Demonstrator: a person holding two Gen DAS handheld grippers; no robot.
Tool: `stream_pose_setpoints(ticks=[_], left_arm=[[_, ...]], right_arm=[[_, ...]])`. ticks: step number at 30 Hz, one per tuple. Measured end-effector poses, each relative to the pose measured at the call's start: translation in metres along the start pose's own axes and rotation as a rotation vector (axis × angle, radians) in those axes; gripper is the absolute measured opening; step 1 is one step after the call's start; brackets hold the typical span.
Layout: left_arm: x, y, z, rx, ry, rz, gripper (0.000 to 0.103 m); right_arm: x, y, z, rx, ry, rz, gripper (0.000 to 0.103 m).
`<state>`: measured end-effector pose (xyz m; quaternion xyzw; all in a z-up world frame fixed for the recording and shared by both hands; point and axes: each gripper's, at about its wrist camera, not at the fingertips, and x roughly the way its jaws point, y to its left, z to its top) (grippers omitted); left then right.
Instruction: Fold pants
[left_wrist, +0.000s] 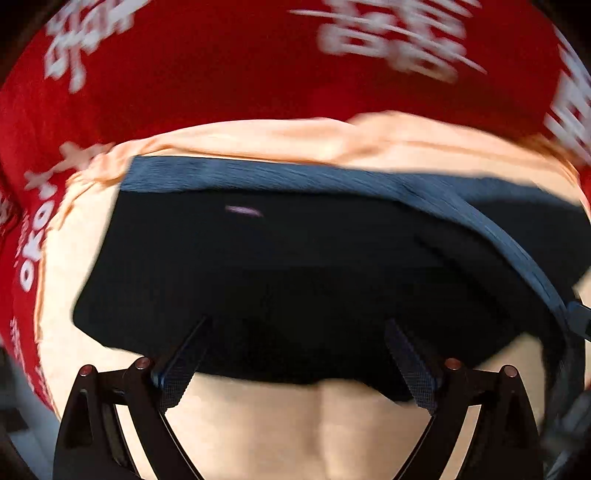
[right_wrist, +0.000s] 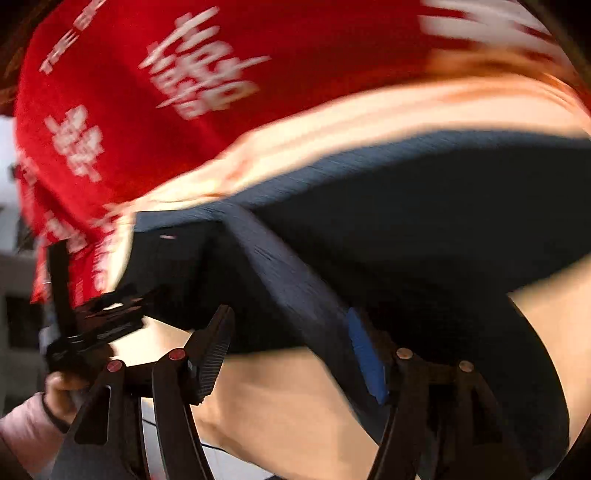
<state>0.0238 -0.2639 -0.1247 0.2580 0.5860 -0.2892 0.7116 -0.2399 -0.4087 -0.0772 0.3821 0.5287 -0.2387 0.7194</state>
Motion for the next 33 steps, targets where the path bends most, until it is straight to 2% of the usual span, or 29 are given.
stream_pose_setpoints(ticks=[3, 4, 7, 10, 13, 18, 20, 24, 30, 32, 33], left_arm=[[-0.009, -0.035, -0.02, 0.096, 0.003, -0.052, 0.095], [-0.013, -0.047, -0.025, 0.11, 0.007, -0.059, 0.095], [-0.028, -0.075, -0.042, 0.14, 0.017, -0.142, 0.095], [-0.046, -0.103, -0.06, 0.191, 0.008, -0.184, 0.095], [-0.058, -0.125, -0.071, 0.215, 0.001, -0.236, 0.095], [-0.045, -0.166, -0.072, 0.222, 0.043, -0.314, 0.095], [-0.038, -0.193, -0.073, 0.235, 0.061, -0.326, 0.095], [-0.024, -0.22, -0.067, 0.222, 0.086, -0.354, 0.095], [-0.008, -0.248, -0.062, 0.186, 0.133, -0.324, 0.095], [-0.001, -0.255, -0.062, 0.18, 0.148, -0.311, 0.095], [0.0, -0.255, -0.062, 0.175, 0.152, -0.307, 0.095]], right_arm=[[-0.025, -0.039, -0.048, 0.118, -0.032, -0.073, 0.067], [-0.034, -0.052, -0.062, 0.144, -0.034, -0.096, 0.067], [-0.053, -0.084, -0.106, 0.205, -0.036, -0.165, 0.067], [-0.066, -0.112, -0.143, 0.284, -0.038, -0.195, 0.067], [-0.073, -0.137, -0.168, 0.345, -0.044, -0.215, 0.067], [-0.075, -0.171, -0.192, 0.396, -0.06, -0.233, 0.067], [-0.071, -0.184, -0.197, 0.394, -0.052, -0.227, 0.067], [-0.058, -0.205, -0.202, 0.361, -0.018, -0.191, 0.067], [-0.051, -0.233, -0.207, 0.363, -0.033, -0.045, 0.067], [-0.047, -0.238, -0.207, 0.36, -0.027, 0.013, 0.06], [-0.045, -0.24, -0.206, 0.353, -0.007, 0.037, 0.047]])
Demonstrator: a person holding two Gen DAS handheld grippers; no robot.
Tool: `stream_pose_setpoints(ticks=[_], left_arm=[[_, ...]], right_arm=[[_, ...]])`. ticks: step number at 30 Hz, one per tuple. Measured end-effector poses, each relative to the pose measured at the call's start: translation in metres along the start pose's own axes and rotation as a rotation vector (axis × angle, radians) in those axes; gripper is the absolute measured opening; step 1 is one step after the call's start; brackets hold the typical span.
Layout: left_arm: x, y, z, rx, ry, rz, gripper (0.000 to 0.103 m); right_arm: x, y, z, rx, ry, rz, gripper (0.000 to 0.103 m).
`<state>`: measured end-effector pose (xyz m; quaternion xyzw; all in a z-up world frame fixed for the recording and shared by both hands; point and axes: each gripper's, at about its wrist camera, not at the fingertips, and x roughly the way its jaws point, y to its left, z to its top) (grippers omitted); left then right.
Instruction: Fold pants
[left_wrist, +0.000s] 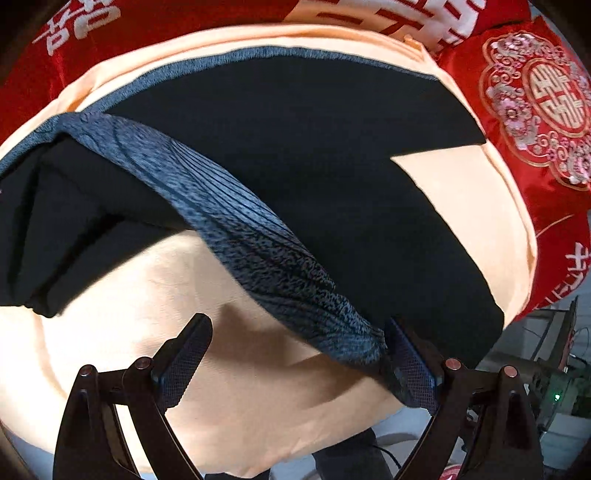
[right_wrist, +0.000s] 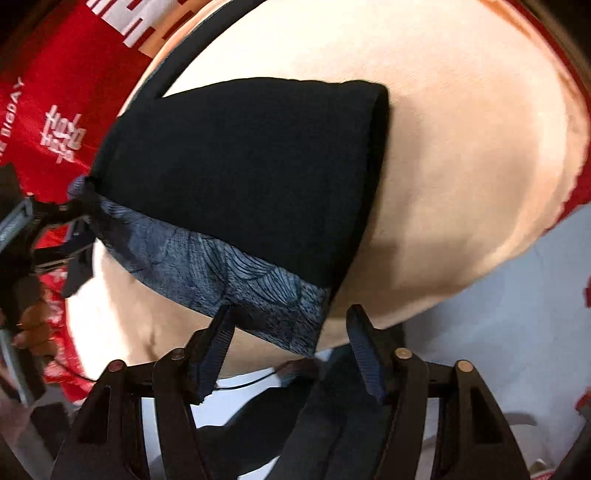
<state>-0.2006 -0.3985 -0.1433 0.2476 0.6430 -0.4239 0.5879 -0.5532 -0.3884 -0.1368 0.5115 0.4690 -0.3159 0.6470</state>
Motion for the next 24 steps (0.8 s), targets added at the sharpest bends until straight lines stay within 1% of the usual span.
stream_pose_setpoints(ticks=[1, 2, 3, 4, 5, 6, 7, 9, 10, 12, 13, 15, 16, 18, 19, 21, 24], left_arm=[[0.003, -0.001, 0.0, -0.009, 0.004, 0.005, 0.095], [0.005, -0.002, 0.0, -0.014, 0.009, 0.008, 0.094], [0.006, -0.004, 0.0, -0.015, 0.01, 0.012, 0.085], [0.006, -0.006, 0.0, -0.012, 0.011, 0.017, 0.063], [0.008, -0.009, 0.001, -0.004, 0.031, 0.008, 0.052], [0.009, -0.013, 0.002, -0.001, 0.042, -0.009, 0.034], [0.008, -0.015, 0.002, 0.001, 0.045, -0.028, 0.023], [0.002, -0.023, 0.007, 0.015, 0.039, -0.032, 0.022], [-0.004, -0.027, 0.011, 0.017, 0.027, -0.043, 0.02], [-0.016, -0.032, 0.021, 0.008, 0.015, -0.065, 0.02], [-0.024, -0.035, 0.028, 0.006, 0.003, -0.075, 0.02], [-0.038, -0.041, 0.044, 0.009, -0.026, -0.082, 0.02], [-0.045, -0.044, 0.054, 0.007, -0.038, -0.084, 0.02], [-0.058, -0.046, 0.079, -0.006, -0.062, -0.094, 0.02], [-0.06, -0.046, 0.089, -0.012, -0.072, -0.096, 0.02], [-0.066, -0.049, 0.12, -0.011, -0.111, -0.089, 0.02], [-0.068, -0.048, 0.16, -0.006, -0.156, -0.065, 0.021]], right_arm=[[-0.001, -0.001, 0.0, -0.005, 0.014, 0.012, 0.04], [-0.002, -0.002, 0.0, -0.008, 0.026, 0.042, 0.031], [-0.003, -0.003, 0.002, -0.004, 0.047, 0.066, 0.014], [-0.005, -0.005, 0.003, 0.004, 0.06, 0.084, 0.01], [-0.008, -0.005, 0.004, 0.012, 0.071, 0.099, 0.008], [-0.012, -0.005, 0.007, 0.025, 0.088, 0.133, 0.007], [-0.015, -0.003, 0.009, 0.023, 0.09, 0.147, 0.006], [-0.028, 0.009, 0.018, -0.011, 0.086, 0.167, 0.005], [-0.038, 0.016, 0.026, -0.029, 0.077, 0.188, 0.005], [-0.055, 0.026, 0.044, -0.057, 0.05, 0.215, 0.005], [-0.064, 0.034, 0.055, -0.067, 0.033, 0.229, 0.003], [-0.086, 0.042, 0.084, -0.086, -0.008, 0.253, 0.003], [-0.097, 0.05, 0.106, -0.103, -0.033, 0.261, 0.003], [-0.109, 0.062, 0.139, -0.134, -0.069, 0.262, 0.003], [-0.114, 0.068, 0.163, -0.155, -0.091, 0.255, 0.003], [-0.123, 0.079, 0.205, -0.189, -0.124, 0.225, 0.003], [-0.121, 0.089, 0.271, -0.211, -0.152, 0.191, 0.003]])
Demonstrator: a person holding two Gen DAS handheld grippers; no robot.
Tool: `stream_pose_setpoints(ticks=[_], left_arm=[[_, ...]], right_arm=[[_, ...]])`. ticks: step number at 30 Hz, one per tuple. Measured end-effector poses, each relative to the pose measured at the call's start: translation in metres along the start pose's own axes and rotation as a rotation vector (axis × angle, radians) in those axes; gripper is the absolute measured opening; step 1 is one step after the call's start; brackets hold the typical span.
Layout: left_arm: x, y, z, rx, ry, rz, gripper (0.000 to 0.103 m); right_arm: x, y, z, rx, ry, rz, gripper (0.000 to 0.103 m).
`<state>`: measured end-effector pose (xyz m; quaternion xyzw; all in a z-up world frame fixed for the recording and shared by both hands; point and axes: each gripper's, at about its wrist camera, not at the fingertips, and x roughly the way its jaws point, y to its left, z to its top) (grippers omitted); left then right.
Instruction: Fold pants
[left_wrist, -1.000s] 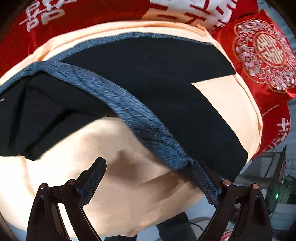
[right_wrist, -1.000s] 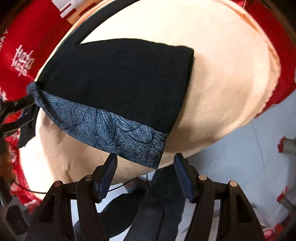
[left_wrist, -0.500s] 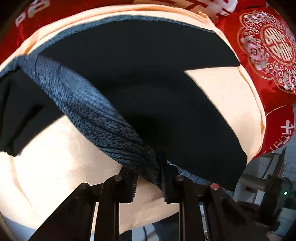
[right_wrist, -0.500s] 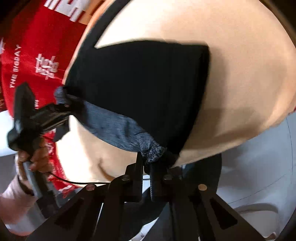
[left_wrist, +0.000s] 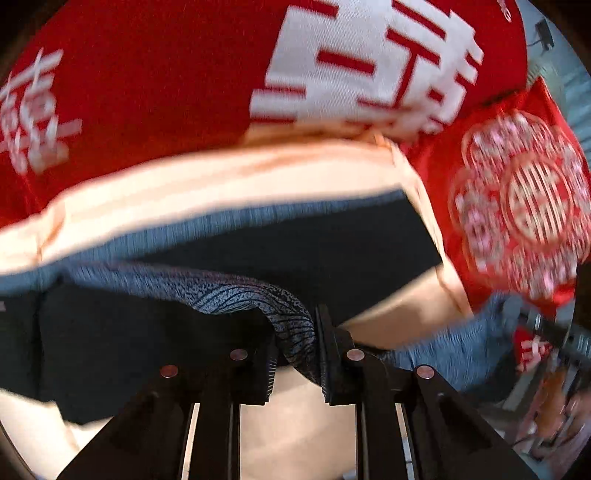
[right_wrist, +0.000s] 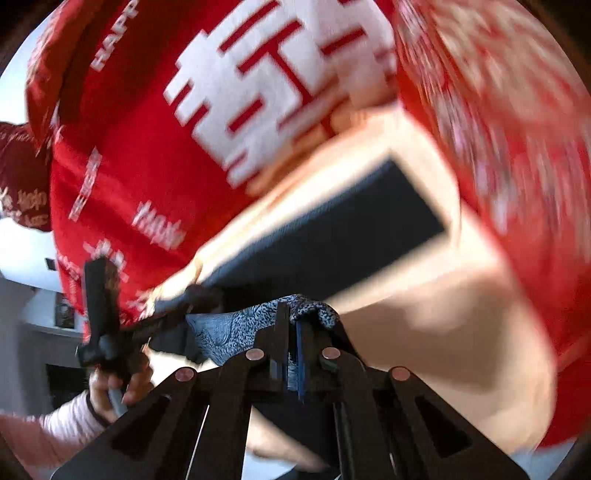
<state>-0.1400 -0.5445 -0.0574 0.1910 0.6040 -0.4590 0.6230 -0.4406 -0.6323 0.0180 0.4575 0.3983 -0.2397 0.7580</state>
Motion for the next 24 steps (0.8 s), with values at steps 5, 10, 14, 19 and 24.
stream_pose_setpoints(ticks=[5, 10, 14, 19, 24], left_arm=[[0.02, -0.002, 0.026, 0.033, 0.023, 0.018, 0.03], [0.016, -0.004, 0.022, 0.056, 0.003, 0.08, 0.075], [0.026, 0.009, 0.009, 0.076, 0.011, 0.2, 0.075], [0.058, 0.042, -0.005, -0.022, 0.067, 0.319, 0.075], [0.084, 0.062, -0.019, -0.114, 0.109, 0.348, 0.076]], right_arm=[[0.051, -0.004, 0.079, -0.05, 0.04, -0.09, 0.003], [0.094, -0.022, 0.106, -0.068, 0.098, -0.185, 0.003], [0.109, -0.041, 0.12, -0.056, 0.089, -0.276, 0.009], [0.067, -0.021, 0.099, -0.137, -0.031, -0.283, 0.077], [0.06, -0.039, 0.031, -0.047, 0.062, -0.329, 0.053]])
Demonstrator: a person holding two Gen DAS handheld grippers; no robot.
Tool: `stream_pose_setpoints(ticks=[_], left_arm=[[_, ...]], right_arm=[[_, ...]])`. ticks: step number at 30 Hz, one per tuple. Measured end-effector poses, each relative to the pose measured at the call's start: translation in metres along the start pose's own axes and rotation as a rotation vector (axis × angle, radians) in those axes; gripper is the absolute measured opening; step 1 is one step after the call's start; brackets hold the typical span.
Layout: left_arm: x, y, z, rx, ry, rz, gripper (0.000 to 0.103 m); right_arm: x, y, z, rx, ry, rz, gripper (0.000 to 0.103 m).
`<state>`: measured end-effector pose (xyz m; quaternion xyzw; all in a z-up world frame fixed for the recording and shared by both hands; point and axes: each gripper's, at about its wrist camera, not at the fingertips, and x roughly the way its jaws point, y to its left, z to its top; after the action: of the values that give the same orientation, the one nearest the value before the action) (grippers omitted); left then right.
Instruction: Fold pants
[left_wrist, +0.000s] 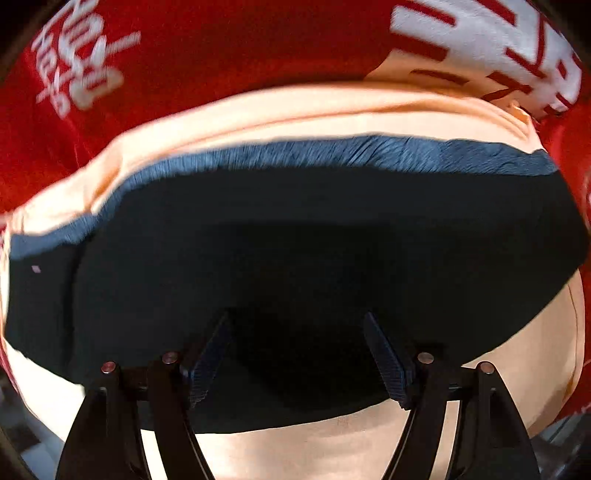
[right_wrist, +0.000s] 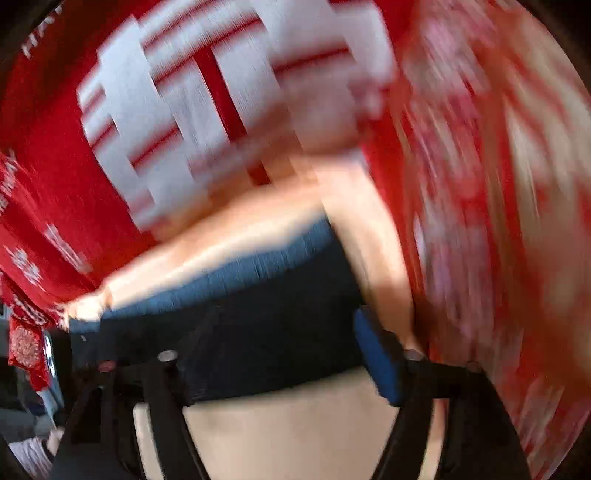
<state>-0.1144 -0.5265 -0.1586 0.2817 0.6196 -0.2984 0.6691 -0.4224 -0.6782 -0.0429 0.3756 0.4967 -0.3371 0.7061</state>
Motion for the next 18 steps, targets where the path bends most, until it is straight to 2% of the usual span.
stream_pose_setpoints(ticks=[1, 3, 7, 8, 9, 11, 13, 14, 16, 18], left_arm=[[0.001, 0.0, -0.001, -0.004, -0.012, 0.013, 0.082], [0.001, 0.0, -0.002, 0.001, -0.022, 0.032, 0.083], [0.002, 0.001, -0.003, 0.0, -0.024, 0.027, 0.083], [0.002, 0.002, -0.003, -0.002, -0.024, 0.027, 0.083], [0.002, 0.002, -0.003, -0.003, -0.023, 0.029, 0.083], [0.001, 0.0, -0.003, 0.004, -0.019, 0.032, 0.083], [0.0, -0.003, -0.005, 0.015, -0.016, 0.028, 0.083], [0.0, -0.005, -0.007, 0.021, -0.013, 0.033, 0.083], [-0.003, -0.006, -0.006, 0.022, -0.005, 0.042, 0.083], [-0.013, -0.004, -0.001, 0.023, -0.023, 0.045, 0.083]], right_arm=[[0.01, -0.007, -0.009, 0.035, 0.023, -0.014, 0.048], [0.027, -0.025, -0.018, 0.145, 0.041, -0.002, 0.048], [0.038, -0.038, -0.007, 0.259, -0.026, 0.019, 0.045], [0.038, -0.036, -0.002, 0.257, -0.025, 0.027, 0.027], [0.035, -0.033, 0.001, 0.243, -0.028, 0.033, 0.013], [0.022, -0.028, 0.001, 0.184, -0.064, -0.002, 0.013], [0.026, -0.036, -0.006, 0.178, -0.022, -0.048, 0.015], [0.032, -0.042, -0.009, 0.19, 0.021, -0.073, 0.02], [0.029, -0.045, -0.012, 0.183, 0.044, -0.127, 0.047], [0.006, -0.04, -0.013, 0.143, -0.022, -0.13, 0.047]])
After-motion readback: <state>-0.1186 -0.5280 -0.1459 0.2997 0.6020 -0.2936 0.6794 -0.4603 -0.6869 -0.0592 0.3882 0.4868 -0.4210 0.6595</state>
